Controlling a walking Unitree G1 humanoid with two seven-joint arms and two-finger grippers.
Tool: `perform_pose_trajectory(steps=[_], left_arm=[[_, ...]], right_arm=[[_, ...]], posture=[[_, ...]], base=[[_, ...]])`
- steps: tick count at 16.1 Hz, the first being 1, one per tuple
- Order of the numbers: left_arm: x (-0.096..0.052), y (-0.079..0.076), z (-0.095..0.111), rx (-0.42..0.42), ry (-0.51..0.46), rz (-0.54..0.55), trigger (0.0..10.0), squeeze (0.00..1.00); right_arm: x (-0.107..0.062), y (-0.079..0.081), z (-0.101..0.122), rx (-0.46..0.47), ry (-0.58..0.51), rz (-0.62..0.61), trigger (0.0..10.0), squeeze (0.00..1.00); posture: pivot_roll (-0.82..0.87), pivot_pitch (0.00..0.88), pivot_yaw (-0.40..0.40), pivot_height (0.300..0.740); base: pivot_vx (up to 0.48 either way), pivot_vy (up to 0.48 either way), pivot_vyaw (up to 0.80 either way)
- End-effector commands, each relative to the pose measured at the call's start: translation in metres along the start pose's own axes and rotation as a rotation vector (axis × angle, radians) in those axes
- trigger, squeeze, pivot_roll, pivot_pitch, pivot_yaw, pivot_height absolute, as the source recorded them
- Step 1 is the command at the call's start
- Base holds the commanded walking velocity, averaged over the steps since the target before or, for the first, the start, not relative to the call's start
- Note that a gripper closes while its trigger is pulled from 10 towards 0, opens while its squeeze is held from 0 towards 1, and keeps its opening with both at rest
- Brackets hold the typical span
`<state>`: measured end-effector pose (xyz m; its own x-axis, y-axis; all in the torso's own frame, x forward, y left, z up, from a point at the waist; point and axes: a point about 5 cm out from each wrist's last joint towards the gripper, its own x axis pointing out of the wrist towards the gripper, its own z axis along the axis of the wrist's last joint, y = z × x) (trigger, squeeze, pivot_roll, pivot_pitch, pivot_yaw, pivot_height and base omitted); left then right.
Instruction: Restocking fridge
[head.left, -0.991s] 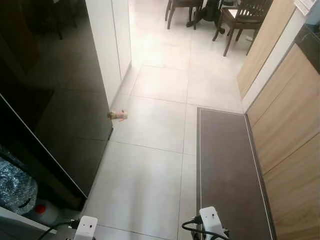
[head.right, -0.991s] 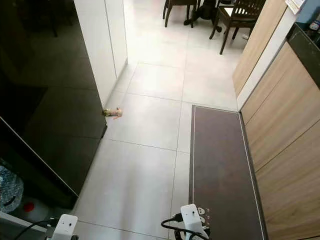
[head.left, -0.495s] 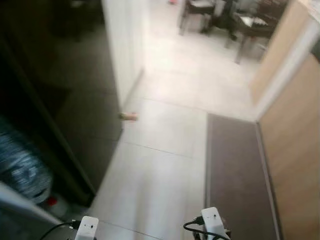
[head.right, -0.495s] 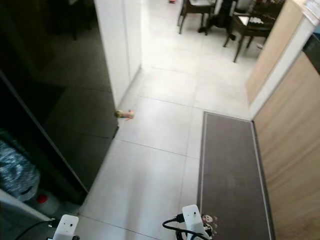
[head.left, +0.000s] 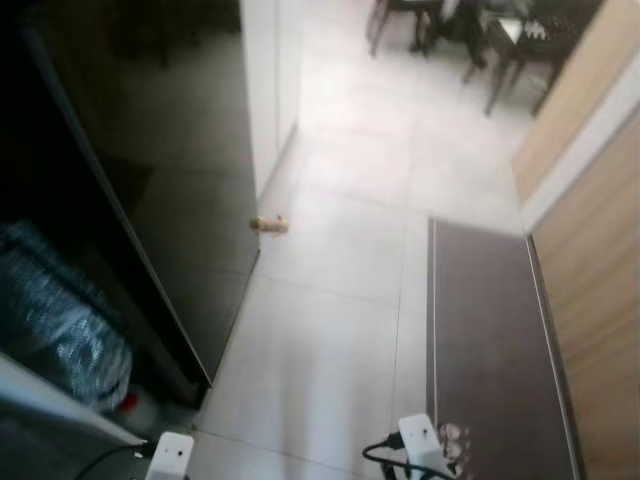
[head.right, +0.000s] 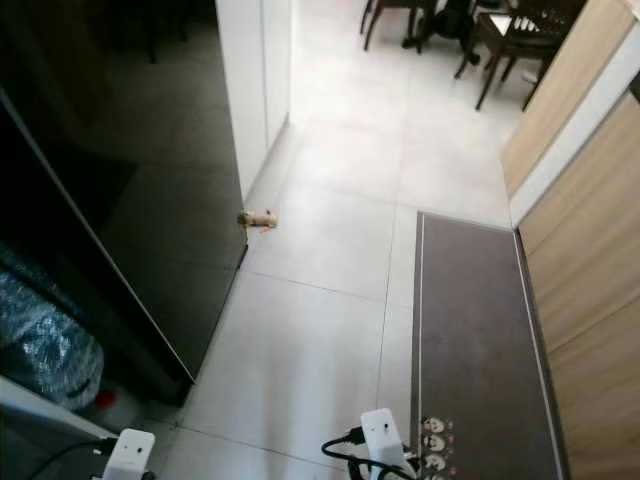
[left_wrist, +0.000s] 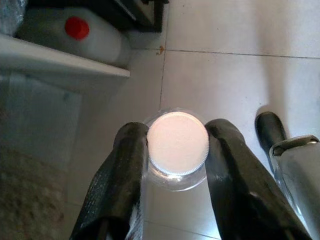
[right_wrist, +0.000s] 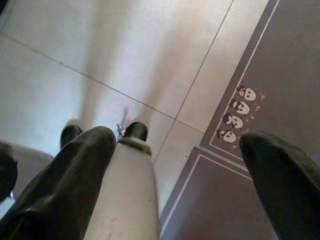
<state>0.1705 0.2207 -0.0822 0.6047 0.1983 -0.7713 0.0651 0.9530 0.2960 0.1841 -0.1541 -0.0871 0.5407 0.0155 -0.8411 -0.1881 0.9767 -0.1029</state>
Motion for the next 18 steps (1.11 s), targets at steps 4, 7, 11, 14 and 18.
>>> perform_pose_trajectory(steps=[4, 7, 11, 14, 18], left_arm=[[-0.0019, 0.0008, -0.0098, 0.009, 0.038, -0.002, 10.0, 0.00], [-0.0019, 0.0003, -0.0097, 0.007, 0.038, -0.002, 10.0, 0.00], [-0.0020, -0.0001, -0.0097, 0.006, 0.038, 0.000, 10.0, 0.00], [-0.0020, -0.0001, -0.0100, 0.004, 0.040, 0.001, 10.0, 0.00], [-0.0020, -0.0003, -0.0100, 0.003, 0.042, 0.001, 10.0, 0.00]], right_arm=[[-0.0006, 0.0002, -0.0052, 0.009, 0.018, -0.003, 10.0, 0.00], [-0.0005, 0.0003, -0.0038, -0.017, 0.008, 0.006, 10.0, 0.00], [-0.0004, -0.0001, -0.0035, -0.043, 0.012, 0.008, 10.0, 0.00], [-0.0007, 0.0007, -0.0049, 0.014, 0.012, 0.012, 10.0, 0.00], [-0.0006, 0.0001, -0.0041, -0.003, 0.009, 0.006, 10.0, 0.00]], posture=[[-0.01, 0.078, -0.035, 0.740], [-0.01, 0.082, -0.036, 0.740], [-0.01, 0.085, -0.037, 0.740], [-0.01, 0.085, -0.037, 0.740], [-0.01, 0.085, -0.038, 0.740]], base=[[0.000, 0.268, 0.00], [0.000, 0.270, 0.00], [0.000, 0.271, 0.80], [0.000, 0.273, 0.53], [0.000, 0.276, 0.00]])
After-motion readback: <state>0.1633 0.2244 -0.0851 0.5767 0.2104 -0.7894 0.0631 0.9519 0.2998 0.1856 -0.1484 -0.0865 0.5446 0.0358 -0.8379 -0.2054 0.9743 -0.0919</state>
